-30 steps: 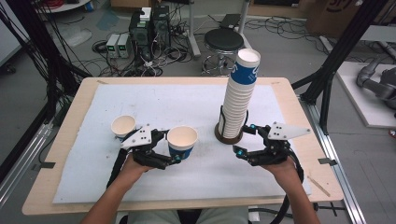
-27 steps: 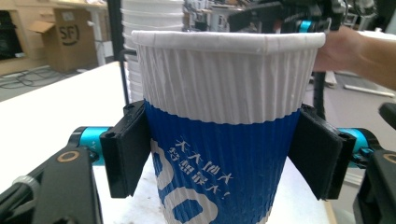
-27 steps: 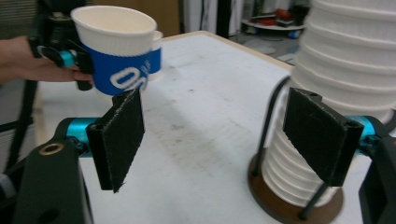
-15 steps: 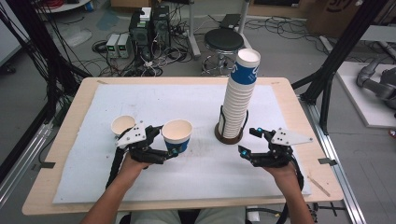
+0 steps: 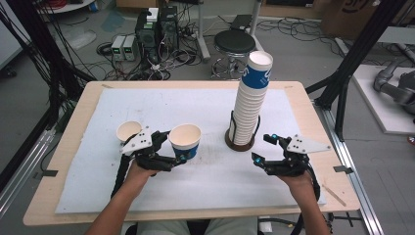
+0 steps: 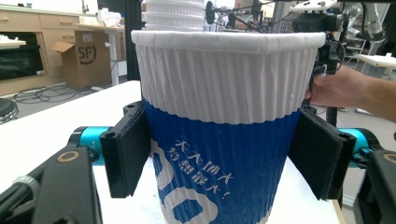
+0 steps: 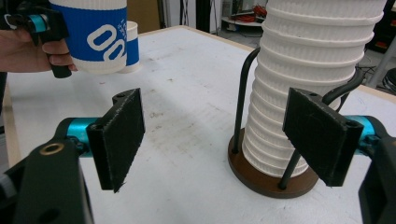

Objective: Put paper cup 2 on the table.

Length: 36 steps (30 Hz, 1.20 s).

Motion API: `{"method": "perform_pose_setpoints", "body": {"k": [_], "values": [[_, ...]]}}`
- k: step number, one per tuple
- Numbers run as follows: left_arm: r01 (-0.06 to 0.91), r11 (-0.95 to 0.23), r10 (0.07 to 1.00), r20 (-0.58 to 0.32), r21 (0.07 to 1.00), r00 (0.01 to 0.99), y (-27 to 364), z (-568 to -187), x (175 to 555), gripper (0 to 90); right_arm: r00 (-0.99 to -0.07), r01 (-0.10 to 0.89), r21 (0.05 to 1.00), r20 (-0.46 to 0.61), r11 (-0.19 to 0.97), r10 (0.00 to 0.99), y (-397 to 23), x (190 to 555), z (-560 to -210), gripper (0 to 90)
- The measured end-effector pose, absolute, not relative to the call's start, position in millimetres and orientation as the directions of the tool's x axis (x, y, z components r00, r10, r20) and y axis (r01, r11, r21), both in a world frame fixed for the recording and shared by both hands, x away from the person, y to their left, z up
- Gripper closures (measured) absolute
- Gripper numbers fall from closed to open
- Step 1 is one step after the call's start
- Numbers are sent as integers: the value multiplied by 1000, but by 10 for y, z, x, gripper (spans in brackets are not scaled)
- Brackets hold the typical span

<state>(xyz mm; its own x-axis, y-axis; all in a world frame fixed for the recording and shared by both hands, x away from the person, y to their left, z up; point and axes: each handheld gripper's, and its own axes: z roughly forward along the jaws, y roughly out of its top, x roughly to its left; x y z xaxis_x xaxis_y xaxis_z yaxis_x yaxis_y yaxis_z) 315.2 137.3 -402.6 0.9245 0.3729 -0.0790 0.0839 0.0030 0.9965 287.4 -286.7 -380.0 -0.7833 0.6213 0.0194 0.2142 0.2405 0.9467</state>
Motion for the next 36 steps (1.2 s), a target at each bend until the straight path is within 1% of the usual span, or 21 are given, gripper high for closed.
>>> {"method": "perform_pose_setpoints", "body": {"k": [14, 23, 25, 30, 36], "values": [[79, 22, 397, -81, 997, 914, 1308, -4004, 3369, 262, -788, 209, 946, 12, 248, 616, -2853, 2867, -3825, 214], [109, 29, 432, -111, 994, 895, 1202, -4126, 3590, 262, -793, 215, 942, 16, 256, 609, -2830, 2849, -3840, 214], [121, 45, 426, -129, 992, 895, 1165, -4175, 3634, 261, -794, 216, 943, 19, 253, 608, -2832, 2854, -3841, 214], [142, -1, 451, -126, 990, 884, 1097, -4312, 3731, 259, -794, 229, 939, 27, 257, 607, -2841, 2847, -3863, 214], [173, -72, 491, -116, 982, 864, 1045, -4444, 3810, 257, -793, 221, 943, 25, 250, 608, -2866, 2839, -3850, 214]]}}
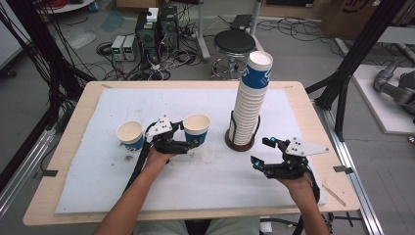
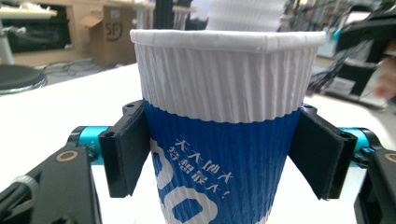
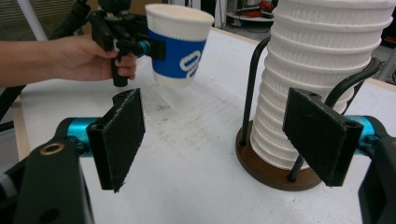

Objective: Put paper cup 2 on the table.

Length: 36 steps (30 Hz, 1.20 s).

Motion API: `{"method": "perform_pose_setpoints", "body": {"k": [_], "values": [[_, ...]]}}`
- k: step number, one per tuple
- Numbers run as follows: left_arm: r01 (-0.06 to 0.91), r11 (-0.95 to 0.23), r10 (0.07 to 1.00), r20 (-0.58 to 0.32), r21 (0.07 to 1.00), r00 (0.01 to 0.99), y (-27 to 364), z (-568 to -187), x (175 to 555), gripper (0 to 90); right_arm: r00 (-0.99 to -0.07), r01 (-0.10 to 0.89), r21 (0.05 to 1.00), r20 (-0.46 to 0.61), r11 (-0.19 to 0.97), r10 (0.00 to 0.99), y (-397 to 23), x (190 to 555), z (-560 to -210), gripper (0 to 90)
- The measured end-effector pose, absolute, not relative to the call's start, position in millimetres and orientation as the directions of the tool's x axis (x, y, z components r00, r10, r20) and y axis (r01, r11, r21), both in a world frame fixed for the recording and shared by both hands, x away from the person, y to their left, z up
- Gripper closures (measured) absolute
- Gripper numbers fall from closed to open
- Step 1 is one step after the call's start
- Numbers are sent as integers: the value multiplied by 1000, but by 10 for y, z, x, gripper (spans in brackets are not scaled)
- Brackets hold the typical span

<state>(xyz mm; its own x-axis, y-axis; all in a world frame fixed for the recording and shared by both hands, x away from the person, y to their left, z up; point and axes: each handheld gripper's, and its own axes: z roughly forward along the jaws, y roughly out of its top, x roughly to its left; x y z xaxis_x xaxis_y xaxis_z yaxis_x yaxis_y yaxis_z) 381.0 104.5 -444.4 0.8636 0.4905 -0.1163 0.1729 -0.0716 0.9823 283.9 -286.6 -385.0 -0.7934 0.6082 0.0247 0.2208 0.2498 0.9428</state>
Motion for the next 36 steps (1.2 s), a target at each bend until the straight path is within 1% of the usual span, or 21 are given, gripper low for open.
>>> {"method": "perform_pose_setpoints", "body": {"k": [5, 10, 14, 18, 25, 26, 30, 33, 34, 36], "values": [[190, -155, 528, -81, 970, 845, 1023, -4503, 3831, 257, -796, 220, 943, 24, 251, 605, -2870, 2836, -3850, 215], [208, -196, 555, -66, 958, 829, 1028, -4525, 3843, 257, -796, 220, 943, 26, 250, 605, -2870, 2834, -3845, 215], [217, -241, 583, -38, 946, 812, 1005, -4520, 3827, 257, -792, 223, 942, 26, 249, 610, -2879, 2833, -3849, 216], [241, -263, 595, -40, 934, 803, 1000, -4504, 3801, 256, -791, 222, 944, 29, 243, 612, -2885, 2829, -3842, 216], [247, -332, 598, 1, 910, 801, 1017, -4455, 3714, 251, -789, 224, 943, 26, 248, 613, -2887, 2822, -3845, 217], [248, -333, 601, 2, 910, 799, 1022, -4458, 3702, 249, -789, 224, 943, 27, 247, 614, -2886, 2821, -3844, 216], [279, -300, 613, -40, 912, 789, 1070, -4493, 3689, 237, -789, 222, 943, 23, 249, 614, -2884, 2819, -3841, 217], [287, -303, 612, -46, 909, 789, 1092, -4506, 3675, 225, -787, 220, 943, 21, 249, 617, -2889, 2823, -3845, 216], [300, -301, 612, -57, 905, 789, 1096, -4514, 3667, 214, -787, 220, 943, 21, 249, 617, -2890, 2823, -3845, 216], [304, -294, 621, -61, 906, 781, 1105, -4516, 3643, 157, -787, 221, 943, 22, 248, 617, -2893, 2826, -3848, 217]]}}
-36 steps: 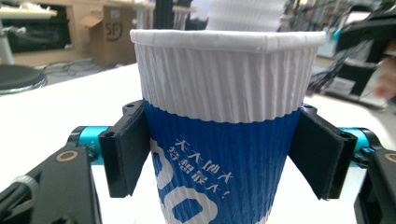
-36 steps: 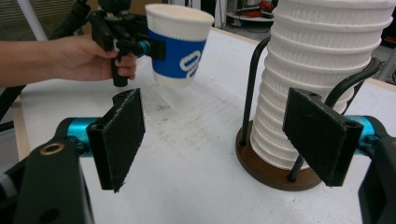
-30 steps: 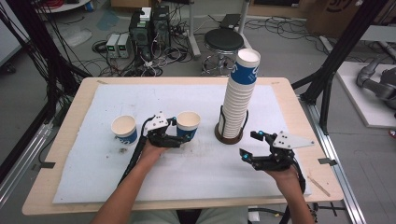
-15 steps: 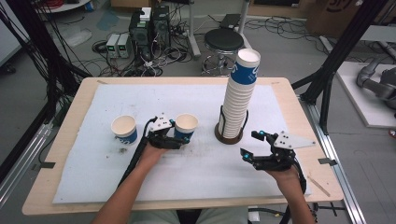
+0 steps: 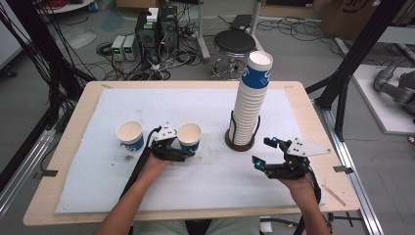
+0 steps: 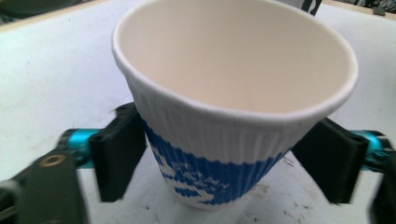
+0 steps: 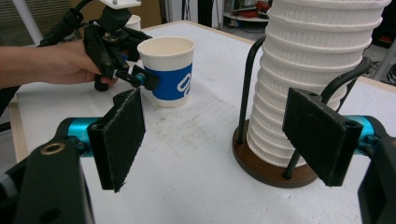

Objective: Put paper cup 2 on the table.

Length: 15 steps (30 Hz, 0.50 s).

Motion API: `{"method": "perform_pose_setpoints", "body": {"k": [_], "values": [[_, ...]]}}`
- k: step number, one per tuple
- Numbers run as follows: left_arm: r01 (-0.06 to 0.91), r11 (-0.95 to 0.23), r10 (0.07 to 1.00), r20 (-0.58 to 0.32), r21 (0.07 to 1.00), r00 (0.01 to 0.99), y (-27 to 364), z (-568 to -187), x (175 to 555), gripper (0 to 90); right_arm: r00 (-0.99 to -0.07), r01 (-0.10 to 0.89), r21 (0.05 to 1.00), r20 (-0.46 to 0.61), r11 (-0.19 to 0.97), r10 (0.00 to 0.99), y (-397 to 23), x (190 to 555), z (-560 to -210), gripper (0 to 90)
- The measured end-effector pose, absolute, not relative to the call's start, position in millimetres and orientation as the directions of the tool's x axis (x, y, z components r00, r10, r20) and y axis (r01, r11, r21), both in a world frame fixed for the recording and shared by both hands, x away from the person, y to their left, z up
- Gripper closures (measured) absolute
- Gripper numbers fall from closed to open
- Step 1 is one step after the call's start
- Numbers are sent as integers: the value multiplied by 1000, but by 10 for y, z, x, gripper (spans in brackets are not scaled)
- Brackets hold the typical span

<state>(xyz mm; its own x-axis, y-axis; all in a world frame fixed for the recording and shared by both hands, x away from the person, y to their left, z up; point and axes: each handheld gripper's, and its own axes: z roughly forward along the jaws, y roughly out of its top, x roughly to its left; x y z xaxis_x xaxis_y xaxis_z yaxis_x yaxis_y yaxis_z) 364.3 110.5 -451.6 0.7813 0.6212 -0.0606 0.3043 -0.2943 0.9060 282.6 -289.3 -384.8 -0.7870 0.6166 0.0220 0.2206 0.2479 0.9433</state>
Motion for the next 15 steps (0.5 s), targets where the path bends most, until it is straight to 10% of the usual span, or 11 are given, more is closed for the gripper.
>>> {"method": "perform_pose_setpoints", "body": {"k": [15], "values": [[225, -173, 627, -69, 959, 776, 1552, -4224, 3178, 157, -765, 229, 939, 11, 256, 644, -2944, 2826, -3879, 216]]}}
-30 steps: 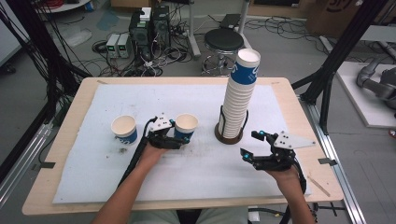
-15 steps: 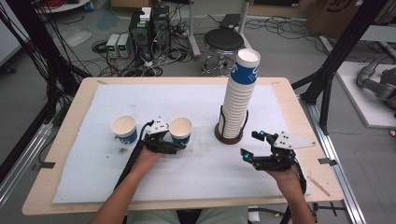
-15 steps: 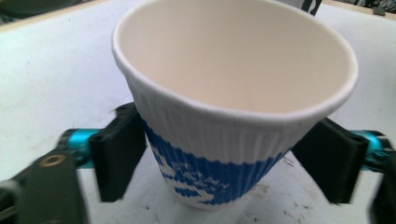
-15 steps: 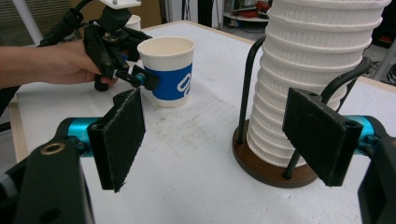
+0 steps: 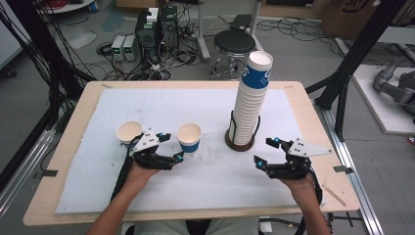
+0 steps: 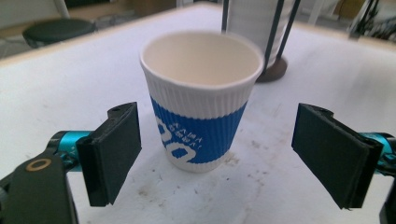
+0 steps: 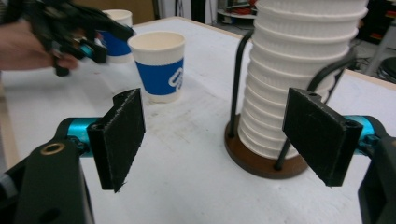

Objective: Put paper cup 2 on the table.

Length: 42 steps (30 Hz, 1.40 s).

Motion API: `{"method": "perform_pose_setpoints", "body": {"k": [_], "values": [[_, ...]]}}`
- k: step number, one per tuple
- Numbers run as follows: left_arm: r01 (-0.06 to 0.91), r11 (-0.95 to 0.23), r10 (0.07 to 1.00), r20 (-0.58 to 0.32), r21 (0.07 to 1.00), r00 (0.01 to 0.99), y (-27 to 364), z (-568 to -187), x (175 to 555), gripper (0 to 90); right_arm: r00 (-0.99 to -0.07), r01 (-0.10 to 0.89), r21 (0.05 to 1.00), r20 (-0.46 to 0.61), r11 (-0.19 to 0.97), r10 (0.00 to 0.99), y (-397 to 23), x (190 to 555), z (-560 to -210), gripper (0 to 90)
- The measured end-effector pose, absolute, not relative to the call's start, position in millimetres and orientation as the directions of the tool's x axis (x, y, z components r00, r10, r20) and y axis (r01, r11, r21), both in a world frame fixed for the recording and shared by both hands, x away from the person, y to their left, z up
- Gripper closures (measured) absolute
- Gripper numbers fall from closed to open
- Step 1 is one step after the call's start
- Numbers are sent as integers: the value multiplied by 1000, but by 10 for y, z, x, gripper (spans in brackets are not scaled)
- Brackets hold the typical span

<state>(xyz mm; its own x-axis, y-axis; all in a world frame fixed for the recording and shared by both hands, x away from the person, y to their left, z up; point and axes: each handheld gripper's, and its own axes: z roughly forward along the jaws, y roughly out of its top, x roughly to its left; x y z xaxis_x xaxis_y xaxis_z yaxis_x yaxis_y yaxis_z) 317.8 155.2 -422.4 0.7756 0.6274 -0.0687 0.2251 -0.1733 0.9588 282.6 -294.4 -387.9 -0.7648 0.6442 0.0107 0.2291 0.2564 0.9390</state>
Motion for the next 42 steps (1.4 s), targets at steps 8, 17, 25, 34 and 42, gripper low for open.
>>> {"method": "perform_pose_setpoints", "body": {"k": [8, 17, 25, 34, 42], "values": [[170, -79, 670, -74, 982, 739, 1972, -4015, 2994, 156, -722, 243, 937, 3, 249, 692, -3039, 2816, -3892, 209], [106, 18, 719, -87, 994, 689, 2408, -3989, 2851, 156, -704, 250, 936, 0, 248, 711, -3079, 2810, -3897, 209], [80, 103, 737, -130, 991, 664, 2664, -4020, 2783, 157, -691, 257, 932, -6, 254, 722, -3073, 2789, -3909, 209], [68, 100, 757, -121, 993, 643, 2780, -4048, 2749, 159, -678, 262, 935, 2, 239, 735, -3087, 2777, -3903, 209], [63, 101, 757, -118, 993, 643, 2791, -4059, 2725, 159, -680, 254, 937, -3, 240, 734, -3070, 2797, -3902, 209]]}}
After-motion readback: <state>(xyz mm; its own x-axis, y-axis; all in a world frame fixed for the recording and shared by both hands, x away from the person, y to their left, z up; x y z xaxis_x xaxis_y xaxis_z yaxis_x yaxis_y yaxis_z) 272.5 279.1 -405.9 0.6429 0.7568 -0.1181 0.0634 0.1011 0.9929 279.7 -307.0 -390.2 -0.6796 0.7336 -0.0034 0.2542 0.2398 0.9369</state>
